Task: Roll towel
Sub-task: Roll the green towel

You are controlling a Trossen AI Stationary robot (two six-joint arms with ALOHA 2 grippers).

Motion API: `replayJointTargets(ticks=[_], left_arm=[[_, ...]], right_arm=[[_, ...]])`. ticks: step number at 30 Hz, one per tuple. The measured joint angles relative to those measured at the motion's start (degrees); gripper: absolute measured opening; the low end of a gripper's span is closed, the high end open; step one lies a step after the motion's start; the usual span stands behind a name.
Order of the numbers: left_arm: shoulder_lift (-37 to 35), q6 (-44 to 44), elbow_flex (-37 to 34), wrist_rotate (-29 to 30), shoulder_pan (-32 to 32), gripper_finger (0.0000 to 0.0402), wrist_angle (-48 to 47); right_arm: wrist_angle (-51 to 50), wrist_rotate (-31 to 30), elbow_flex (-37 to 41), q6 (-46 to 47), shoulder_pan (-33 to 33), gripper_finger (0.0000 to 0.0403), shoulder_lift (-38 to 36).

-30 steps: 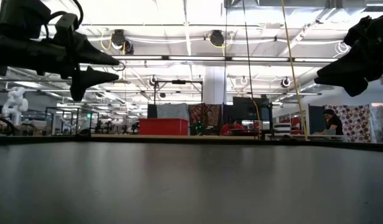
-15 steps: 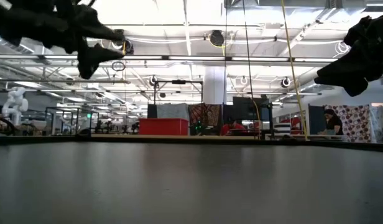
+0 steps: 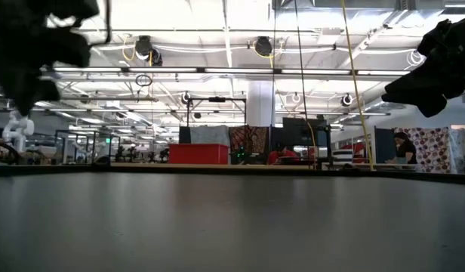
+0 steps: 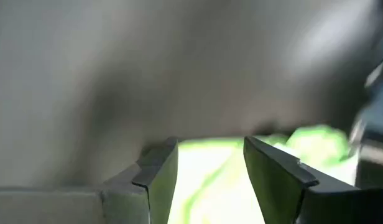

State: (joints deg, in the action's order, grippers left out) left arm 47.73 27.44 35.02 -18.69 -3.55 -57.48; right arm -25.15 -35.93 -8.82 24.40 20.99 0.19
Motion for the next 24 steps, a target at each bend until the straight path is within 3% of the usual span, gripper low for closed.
replayJointTargets(ticks=[13,18,24], left_arm=[[2.83,-2.64,-6.85,1.52,-2.54,0.0189,3.02],[6.9,1.65,-6.96,0.9,-2.54,0.0189,3.39],[12.04,0.26,-6.96,-0.81,-2.87,0.0189,6.36]], right_arm=[[0.0,0.0,0.0,-0.02,0.0,0.0139,0.0],[0.0,0.0,0.0,-0.02,-0.01,0.0139,0.0],[0.01,0.0,0.0,-0.01,-0.02,0.0139,0.0]])
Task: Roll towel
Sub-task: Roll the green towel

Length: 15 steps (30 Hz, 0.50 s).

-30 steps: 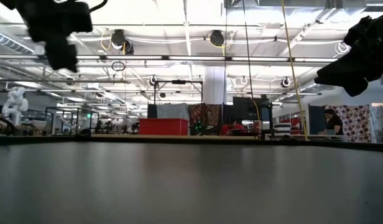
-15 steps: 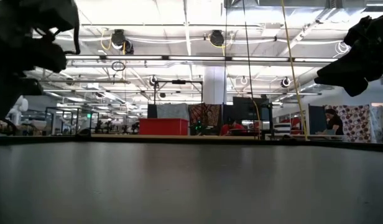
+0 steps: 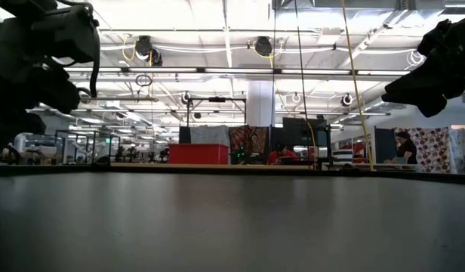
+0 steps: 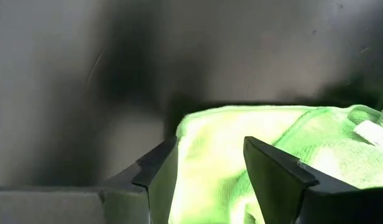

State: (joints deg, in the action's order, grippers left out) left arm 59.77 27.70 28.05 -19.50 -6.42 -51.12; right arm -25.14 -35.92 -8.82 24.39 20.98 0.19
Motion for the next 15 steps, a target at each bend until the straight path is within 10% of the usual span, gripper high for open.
replayJointTargets(ticks=[9,15], left_arm=[[8.94,-5.45,-0.02,-0.23,0.0,0.0179,3.29],[11.03,-5.69,0.3,-0.09,0.0,0.009,4.26]], right_arm=[[-0.01,0.0,0.01,0.01,0.02,0.0139,0.0],[0.0,0.0,0.0,0.0,0.02,0.0139,0.0]])
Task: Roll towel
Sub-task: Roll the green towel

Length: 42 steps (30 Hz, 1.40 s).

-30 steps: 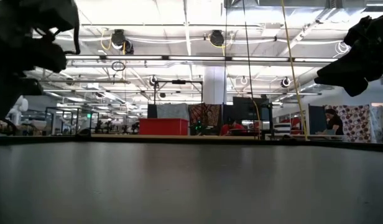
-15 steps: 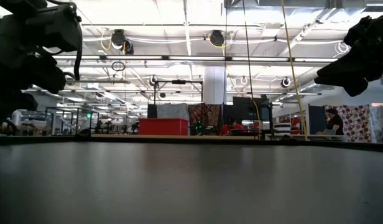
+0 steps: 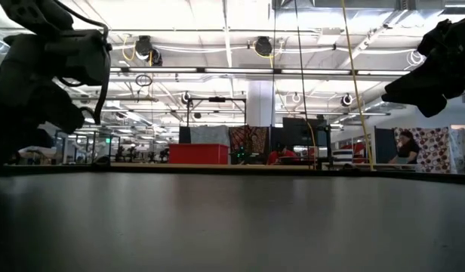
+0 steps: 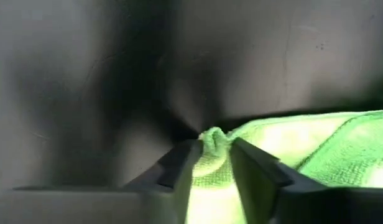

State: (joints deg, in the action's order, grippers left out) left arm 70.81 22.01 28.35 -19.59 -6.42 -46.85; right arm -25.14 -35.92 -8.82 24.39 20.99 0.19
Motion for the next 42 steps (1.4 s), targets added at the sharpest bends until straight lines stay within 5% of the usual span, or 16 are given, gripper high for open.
replayJointTargets(ticks=[7,28,36,42], left_arm=[[-0.56,-1.4,1.86,-0.03,0.0,0.0007,-0.32],[-2.29,-1.39,18.35,7.69,0.02,0.0001,1.17],[-2.25,0.98,22.73,8.07,0.2,0.0,10.47],[-1.2,2.13,25.94,11.06,2.54,0.0,19.33]], right_arm=[[-0.01,0.0,0.01,0.02,0.0,0.0139,-0.02],[0.03,0.0,0.0,0.0,-0.02,0.0139,0.0],[1.71,-0.04,0.0,2.78,-0.04,0.0139,0.0],[13.74,-0.44,0.0,9.47,-0.04,0.0139,0.0]])
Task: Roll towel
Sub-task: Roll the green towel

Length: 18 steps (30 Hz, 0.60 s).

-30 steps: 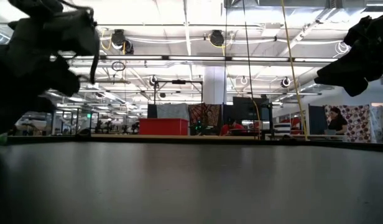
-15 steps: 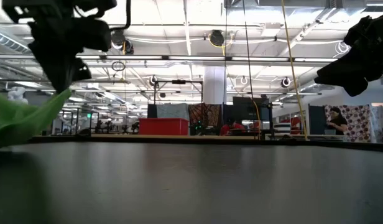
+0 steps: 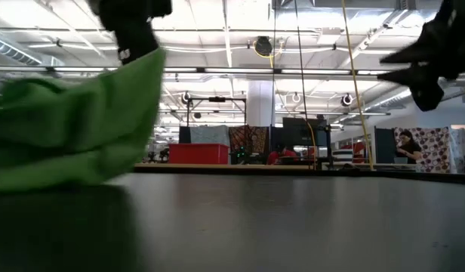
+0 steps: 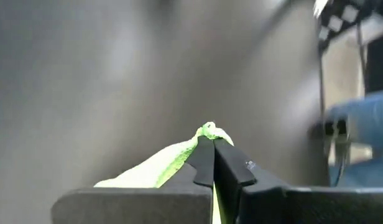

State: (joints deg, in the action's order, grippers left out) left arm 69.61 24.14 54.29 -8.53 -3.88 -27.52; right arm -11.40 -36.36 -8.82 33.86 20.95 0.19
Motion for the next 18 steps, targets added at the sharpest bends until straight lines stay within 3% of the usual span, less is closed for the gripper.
replayJointTargets(ticks=[9,14,18], left_arm=[[4.35,0.7,7.37,11.86,5.21,0.0,18.07],[8.64,-6.39,13.11,11.23,5.89,0.0,30.99],[12.97,-10.92,20.12,10.8,5.82,0.0,29.45]], right_arm=[[19.86,-1.66,0.0,-3.02,0.0,0.0139,0.02],[25.64,-2.08,0.02,-1.54,0.0,0.0139,0.05],[25.74,-1.49,0.01,-1.16,0.0,0.0139,0.09]])
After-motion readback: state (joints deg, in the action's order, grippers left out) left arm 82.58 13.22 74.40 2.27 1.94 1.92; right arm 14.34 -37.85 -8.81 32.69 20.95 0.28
